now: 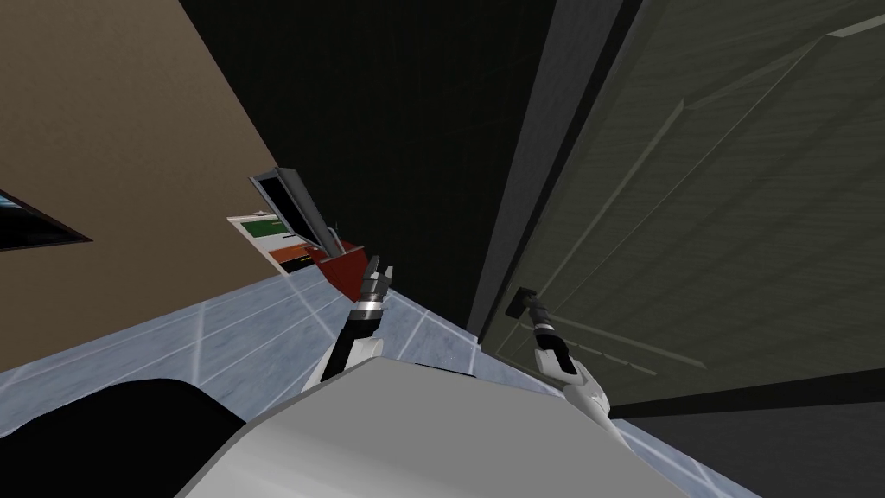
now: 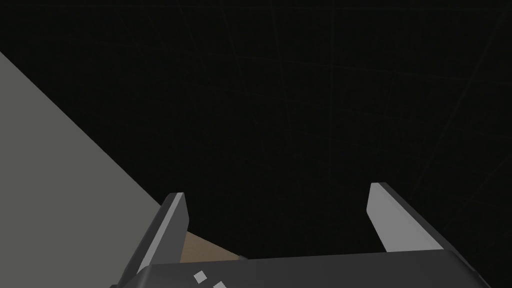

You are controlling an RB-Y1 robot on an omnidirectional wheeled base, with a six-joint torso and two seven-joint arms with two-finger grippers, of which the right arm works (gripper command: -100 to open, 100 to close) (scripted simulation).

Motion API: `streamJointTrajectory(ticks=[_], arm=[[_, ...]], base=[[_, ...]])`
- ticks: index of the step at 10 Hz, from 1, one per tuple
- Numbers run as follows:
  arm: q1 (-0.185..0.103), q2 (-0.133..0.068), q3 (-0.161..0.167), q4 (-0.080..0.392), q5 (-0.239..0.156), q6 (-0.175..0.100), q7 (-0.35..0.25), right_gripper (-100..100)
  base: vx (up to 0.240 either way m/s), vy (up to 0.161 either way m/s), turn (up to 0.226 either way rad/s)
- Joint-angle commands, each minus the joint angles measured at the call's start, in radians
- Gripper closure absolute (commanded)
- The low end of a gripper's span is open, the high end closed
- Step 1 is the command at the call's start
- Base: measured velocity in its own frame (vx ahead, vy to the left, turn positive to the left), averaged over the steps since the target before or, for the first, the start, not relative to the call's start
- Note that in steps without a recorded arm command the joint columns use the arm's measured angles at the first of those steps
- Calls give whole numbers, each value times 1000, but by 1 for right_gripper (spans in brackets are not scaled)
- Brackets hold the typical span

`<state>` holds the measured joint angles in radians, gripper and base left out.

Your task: Pull the door open

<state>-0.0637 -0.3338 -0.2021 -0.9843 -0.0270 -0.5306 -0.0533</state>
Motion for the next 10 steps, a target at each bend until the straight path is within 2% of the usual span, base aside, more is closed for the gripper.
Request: streamJointTrajectory(ticks=[1, 3, 4, 5, 6, 7, 8, 10], arm=[[-7, 5, 12, 6, -14, -3, -32, 100], [-32, 3, 35, 31, -73, -3, -98, 100], [-32, 3, 35, 31, -73, -3, -115, 100], [-45, 2, 47, 43, -103, -3, -147, 100], [-45, 2, 47, 43, -103, -3, -156, 100], [-58, 1, 58, 56, -132, -3, -193, 100], [-58, 1, 58, 56, -132, -3, -198, 100], [-83, -2, 82, 80, -192, -3, -266, 100]], base=[[-45, -27, 36], [-80, -41, 61], [-70, -35, 43], [-67, -33, 44], [-54, -25, 30], [-61, -29, 55], [-47, -19, 32], [-70, -31, 64]])
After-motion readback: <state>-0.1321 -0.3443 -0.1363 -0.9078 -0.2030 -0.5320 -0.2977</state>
